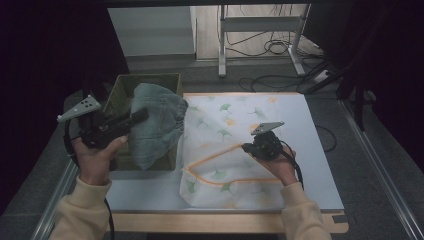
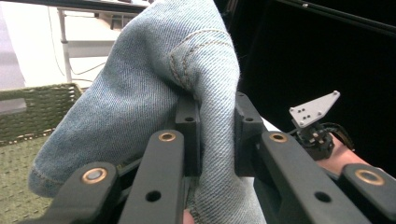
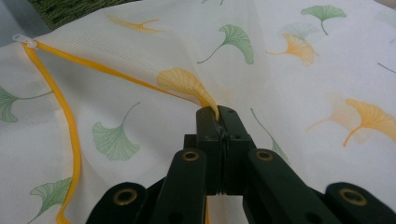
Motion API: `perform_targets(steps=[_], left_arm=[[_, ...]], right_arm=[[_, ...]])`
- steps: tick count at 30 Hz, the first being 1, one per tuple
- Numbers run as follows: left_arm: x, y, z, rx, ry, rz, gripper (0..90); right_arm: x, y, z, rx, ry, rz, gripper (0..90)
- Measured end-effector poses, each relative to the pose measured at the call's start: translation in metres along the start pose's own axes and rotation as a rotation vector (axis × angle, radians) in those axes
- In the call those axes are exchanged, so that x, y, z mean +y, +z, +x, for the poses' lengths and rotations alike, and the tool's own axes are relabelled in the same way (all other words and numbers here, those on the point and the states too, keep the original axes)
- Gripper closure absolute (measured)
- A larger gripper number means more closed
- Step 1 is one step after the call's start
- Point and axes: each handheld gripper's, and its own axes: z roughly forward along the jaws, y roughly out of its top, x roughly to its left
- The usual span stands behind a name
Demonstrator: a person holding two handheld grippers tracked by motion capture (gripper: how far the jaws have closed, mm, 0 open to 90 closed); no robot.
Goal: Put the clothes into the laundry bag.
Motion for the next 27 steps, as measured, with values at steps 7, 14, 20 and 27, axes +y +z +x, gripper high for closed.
perform_targets(steps=[7,14,20,27], left_arm=[[-0.001,0.003,-0.009,-0.036,0.012,0.015,76.9],[-0.001,0.006,-0.014,-0.055,0.013,0.017,76.9],[-0.004,0.013,-0.021,-0.075,0.013,0.021,76.9],[-0.004,0.02,-0.03,-0.108,0.025,0.027,76.9]], right_arm=[[0.0,0.0,0.0,0.001,-0.004,0.003,88.0],[0.0,0.0,0.0,0.001,-0.004,0.003,88.0],[0.0,0.001,0.0,-0.011,-0.001,-0.002,88.0],[0.0,0.001,0.0,-0.01,-0.005,0.0,88.1]])
